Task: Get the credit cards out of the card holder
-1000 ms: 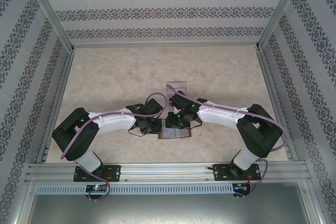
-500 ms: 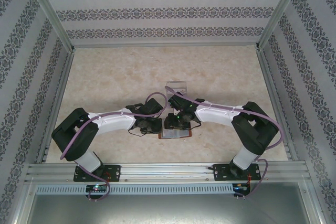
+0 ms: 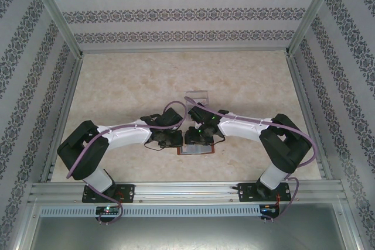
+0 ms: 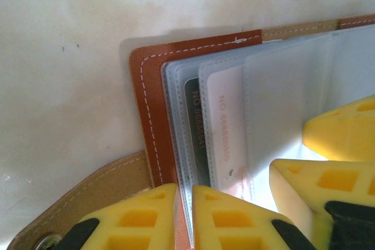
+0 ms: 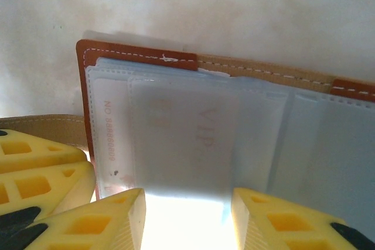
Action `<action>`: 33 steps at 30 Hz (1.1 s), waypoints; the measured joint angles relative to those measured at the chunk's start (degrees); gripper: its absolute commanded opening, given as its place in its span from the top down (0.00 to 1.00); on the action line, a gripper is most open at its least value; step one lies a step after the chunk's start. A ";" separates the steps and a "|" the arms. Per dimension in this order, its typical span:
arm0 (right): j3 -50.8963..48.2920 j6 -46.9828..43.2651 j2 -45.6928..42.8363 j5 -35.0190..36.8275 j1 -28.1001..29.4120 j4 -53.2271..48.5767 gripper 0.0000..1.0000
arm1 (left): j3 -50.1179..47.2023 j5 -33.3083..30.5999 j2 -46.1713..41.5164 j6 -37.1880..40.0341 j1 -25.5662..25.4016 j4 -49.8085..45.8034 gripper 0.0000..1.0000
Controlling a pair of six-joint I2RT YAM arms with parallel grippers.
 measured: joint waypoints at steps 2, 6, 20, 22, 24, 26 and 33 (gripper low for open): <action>0.00 -0.02 -0.15 0.17 0.00 -0.24 0.60 | 0.00 0.00 -0.31 -0.04 0.00 0.02 0.85; 0.00 -0.04 -0.33 0.42 -0.02 -0.61 0.62 | 0.00 -0.22 -0.87 -0.52 0.02 0.17 0.84; 0.00 -0.04 -0.33 1.07 -0.04 -0.98 0.66 | 0.00 -0.17 -0.11 -2.19 0.35 2.56 0.81; 0.00 -0.04 -0.33 1.22 -0.04 -1.01 0.65 | -0.02 -0.15 0.72 -2.40 0.48 2.67 0.81; 0.00 -0.04 -0.33 1.29 -0.04 -1.14 0.63 | -0.02 -0.11 1.49 -2.60 0.48 2.84 0.80; 0.00 -0.04 -0.33 1.31 -0.04 -1.31 0.61 | -0.07 0.22 1.95 -2.71 0.48 2.95 0.80; 0.00 -0.11 -0.33 1.51 -0.04 -1.49 0.53 | -0.07 0.70 2.38 -2.82 0.50 3.32 0.81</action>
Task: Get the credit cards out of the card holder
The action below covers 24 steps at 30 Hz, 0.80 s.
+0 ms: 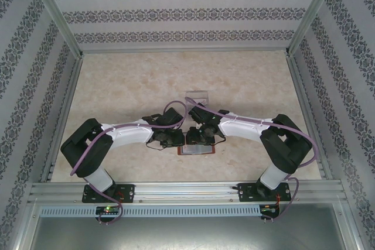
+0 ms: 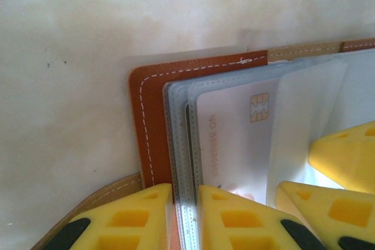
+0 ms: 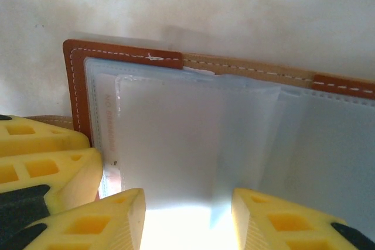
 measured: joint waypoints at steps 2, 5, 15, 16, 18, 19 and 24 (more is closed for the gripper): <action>0.00 -0.11 0.00 0.02 0.00 -0.20 0.50 | -0.02 0.02 0.09 -0.02 0.00 0.11 0.81; 0.00 -0.28 0.00 0.20 0.00 -0.46 0.47 | -0.04 0.20 0.17 -0.07 0.00 0.48 0.81; 0.00 -1.27 -0.59 1.42 0.00 -1.84 0.35 | -0.28 0.20 0.17 -0.17 0.09 0.90 0.82; 0.00 -1.29 -0.61 1.46 0.00 -1.90 0.35 | -0.31 0.22 0.17 -0.17 0.15 0.90 0.82; 0.00 -1.29 -0.63 1.51 0.00 -2.08 0.35 | -0.46 0.33 0.17 -0.17 0.28 0.98 0.82; 0.00 -1.31 -0.63 1.60 0.00 -2.10 0.35 | -0.57 0.39 0.17 -0.20 0.33 1.14 0.82; 0.00 -1.27 -0.61 2.16 0.00 -2.56 0.47 | -1.51 0.35 -0.57 -0.24 0.37 1.84 0.83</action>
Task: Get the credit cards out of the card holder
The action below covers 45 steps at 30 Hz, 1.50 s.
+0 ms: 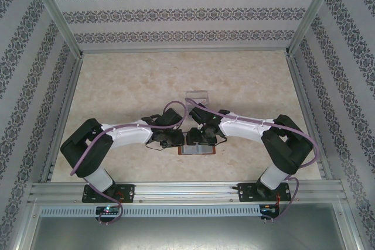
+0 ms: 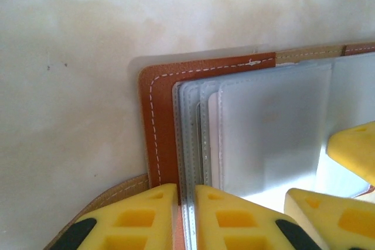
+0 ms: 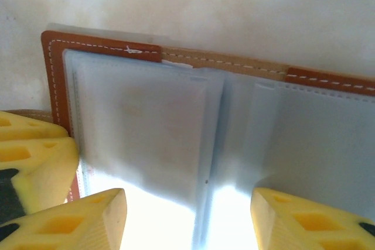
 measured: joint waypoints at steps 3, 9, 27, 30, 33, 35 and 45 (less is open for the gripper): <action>0.02 0.22 -0.13 0.57 0.00 -0.20 0.57 | -0.96 -0.15 -1.05 -0.02 0.11 -0.04 0.84; 0.33 0.46 -1.46 0.81 0.00 -0.37 0.73 | -1.38 -0.15 -1.38 -0.15 0.72 -0.04 0.85; 0.83 1.38 1.46 -2.47 -0.02 4.00 0.72 | -1.46 -0.15 -1.38 -0.15 0.79 -0.02 0.86; 0.81 1.40 1.62 -2.49 -0.13 4.04 0.71 | -1.46 -0.13 -1.38 -0.15 0.87 -0.02 0.86; 0.68 1.38 1.62 -2.49 -0.15 4.24 0.70 | -1.49 0.02 -1.38 -0.15 1.01 -0.02 0.86; 0.50 1.36 1.62 -2.49 -0.50 4.42 0.67 | -1.49 0.04 -1.38 -0.15 1.03 -0.02 0.86; 0.20 1.38 1.62 -2.49 -0.87 4.48 0.65 | -1.49 -0.17 -2.34 -0.20 1.11 -0.07 0.86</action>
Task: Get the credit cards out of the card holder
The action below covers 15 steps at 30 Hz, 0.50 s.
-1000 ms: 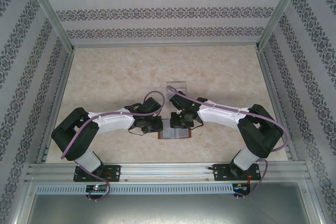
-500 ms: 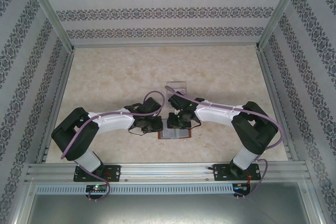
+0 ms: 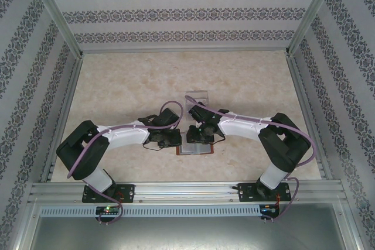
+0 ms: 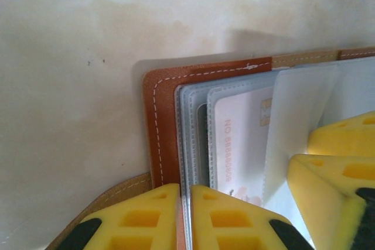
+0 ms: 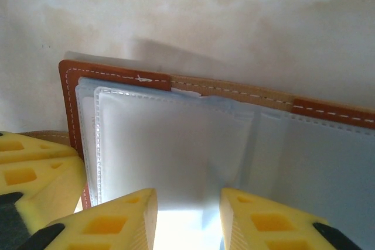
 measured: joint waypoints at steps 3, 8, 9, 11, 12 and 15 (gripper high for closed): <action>-0.35 0.00 0.00 0.00 -0.02 0.44 0.64 | -0.02 -0.13 -1.49 -0.37 0.00 0.00 0.83; -1.29 0.13 0.00 -0.63 -0.66 1.70 0.65 | -1.44 -0.15 -6.36 -1.73 0.61 1.07 0.83; -1.40 0.15 0.00 -0.76 -0.74 1.88 0.66 | -1.90 0.02 -7.21 -2.12 0.83 1.70 0.84; -1.60 0.17 0.00 -1.03 -0.76 2.14 0.66 | -2.69 0.57 -8.44 -2.93 1.46 2.93 0.84; -1.66 0.17 -0.02 -1.07 -0.76 2.25 0.67 | -2.89 0.92 -8.61 -3.23 1.57 3.39 0.84; -1.90 0.20 -0.02 -1.11 -0.76 2.62 0.68 | -3.08 2.80 -8.44 -4.37 2.08 4.83 0.84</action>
